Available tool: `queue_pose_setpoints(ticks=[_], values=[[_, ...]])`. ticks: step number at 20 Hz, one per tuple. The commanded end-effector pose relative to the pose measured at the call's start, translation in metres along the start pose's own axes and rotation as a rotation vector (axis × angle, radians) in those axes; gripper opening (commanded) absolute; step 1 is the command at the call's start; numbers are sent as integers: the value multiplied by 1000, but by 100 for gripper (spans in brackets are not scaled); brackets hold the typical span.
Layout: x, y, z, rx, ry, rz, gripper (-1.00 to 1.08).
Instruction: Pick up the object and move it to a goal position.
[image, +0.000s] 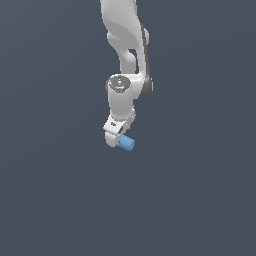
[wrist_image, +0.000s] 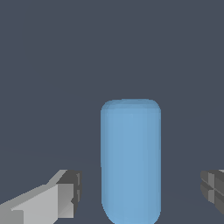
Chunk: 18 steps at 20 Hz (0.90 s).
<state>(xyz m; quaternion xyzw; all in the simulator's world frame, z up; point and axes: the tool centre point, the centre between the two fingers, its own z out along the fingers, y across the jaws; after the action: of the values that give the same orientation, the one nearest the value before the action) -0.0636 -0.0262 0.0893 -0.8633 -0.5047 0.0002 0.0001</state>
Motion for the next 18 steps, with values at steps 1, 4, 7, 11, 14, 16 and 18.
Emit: queue_pose_setpoints(ticks=[1,4,7,11,14,16,18], values=[[0,0,0,0,0,0,100],[0,0,5,0,0,-1,100],[0,-1,16,0,0,-2,100],[0,-1,36,0,0,-4,100],[0,-1,46,0,0,-5,100],[0,-1,49,0,0,-5,100],[0,-1,50,0,0,-5,100]])
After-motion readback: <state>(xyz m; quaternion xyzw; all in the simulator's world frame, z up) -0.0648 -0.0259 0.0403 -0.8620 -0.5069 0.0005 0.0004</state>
